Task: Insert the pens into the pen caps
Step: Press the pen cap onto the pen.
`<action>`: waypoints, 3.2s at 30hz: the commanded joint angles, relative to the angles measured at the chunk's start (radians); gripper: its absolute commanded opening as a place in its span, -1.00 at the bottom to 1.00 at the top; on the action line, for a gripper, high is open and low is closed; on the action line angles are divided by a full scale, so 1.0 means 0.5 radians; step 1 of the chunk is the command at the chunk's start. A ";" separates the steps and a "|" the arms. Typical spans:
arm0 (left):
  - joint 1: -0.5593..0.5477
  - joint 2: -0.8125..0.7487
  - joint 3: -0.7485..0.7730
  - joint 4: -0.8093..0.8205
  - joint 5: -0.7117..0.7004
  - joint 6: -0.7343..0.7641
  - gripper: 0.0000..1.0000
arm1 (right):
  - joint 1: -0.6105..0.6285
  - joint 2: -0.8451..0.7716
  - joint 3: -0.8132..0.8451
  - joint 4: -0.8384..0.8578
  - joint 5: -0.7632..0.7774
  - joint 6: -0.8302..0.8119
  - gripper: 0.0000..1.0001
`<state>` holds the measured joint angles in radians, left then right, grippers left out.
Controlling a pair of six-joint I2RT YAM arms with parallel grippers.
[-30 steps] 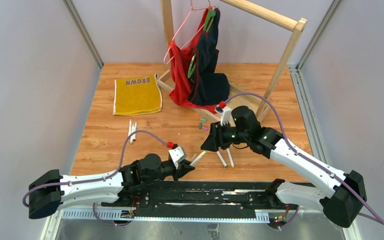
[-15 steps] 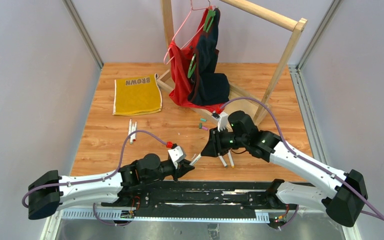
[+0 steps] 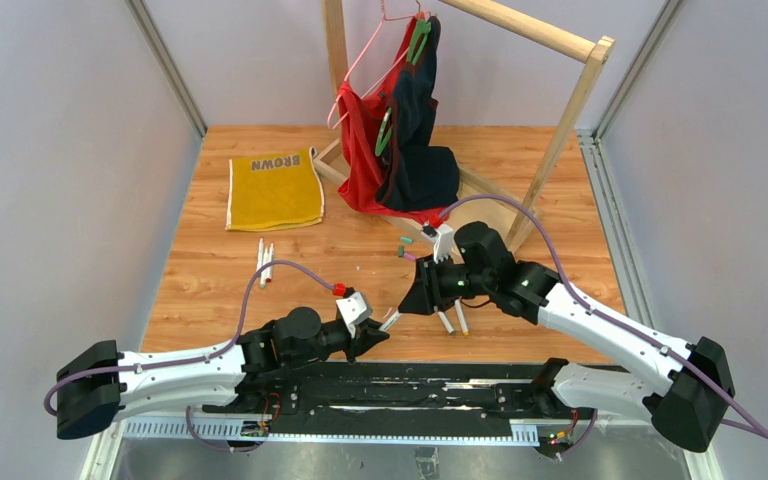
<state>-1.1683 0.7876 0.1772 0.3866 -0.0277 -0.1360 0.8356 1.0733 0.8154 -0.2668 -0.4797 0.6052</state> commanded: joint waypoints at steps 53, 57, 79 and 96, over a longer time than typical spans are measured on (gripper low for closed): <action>0.106 -0.395 0.103 -0.044 -0.002 0.002 -1.00 | 0.270 0.332 -0.190 0.266 -0.489 0.182 -0.99; 0.145 -0.409 0.142 -0.027 0.000 -0.001 -1.00 | 0.314 0.374 -0.220 0.347 -0.492 0.213 -0.99; 0.410 -0.350 0.349 0.161 0.159 -0.034 -0.99 | 0.414 0.631 -0.313 0.438 -0.659 0.157 -0.99; 0.428 -0.359 0.191 -0.080 0.034 0.039 0.57 | -0.069 -0.001 0.010 -0.287 0.178 -0.230 -0.99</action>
<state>-0.9657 0.6556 0.2474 0.1905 0.1253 -0.1036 0.8551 1.1805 0.7746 -0.2001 -0.5480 0.5781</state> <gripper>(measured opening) 0.713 0.155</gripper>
